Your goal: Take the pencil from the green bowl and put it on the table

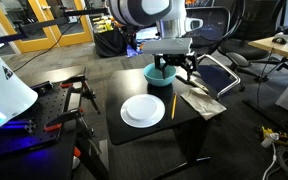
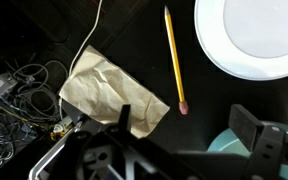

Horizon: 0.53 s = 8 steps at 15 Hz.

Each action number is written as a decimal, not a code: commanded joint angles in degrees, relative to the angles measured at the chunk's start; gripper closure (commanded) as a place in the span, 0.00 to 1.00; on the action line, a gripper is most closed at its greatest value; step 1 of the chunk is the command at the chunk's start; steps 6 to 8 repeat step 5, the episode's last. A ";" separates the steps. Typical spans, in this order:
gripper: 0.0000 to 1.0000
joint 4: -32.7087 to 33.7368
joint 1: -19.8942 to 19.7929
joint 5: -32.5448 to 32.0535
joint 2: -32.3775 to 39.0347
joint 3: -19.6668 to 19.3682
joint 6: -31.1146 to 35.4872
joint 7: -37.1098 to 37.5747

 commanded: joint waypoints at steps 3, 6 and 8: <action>0.00 -2.64 2.95 -3.29 -3.99 -2.75 -0.22 4.69; 0.00 -3.73 4.04 -4.13 -5.48 -3.67 -0.25 5.97; 0.00 -3.73 4.04 -4.13 -5.48 -3.67 -0.25 5.97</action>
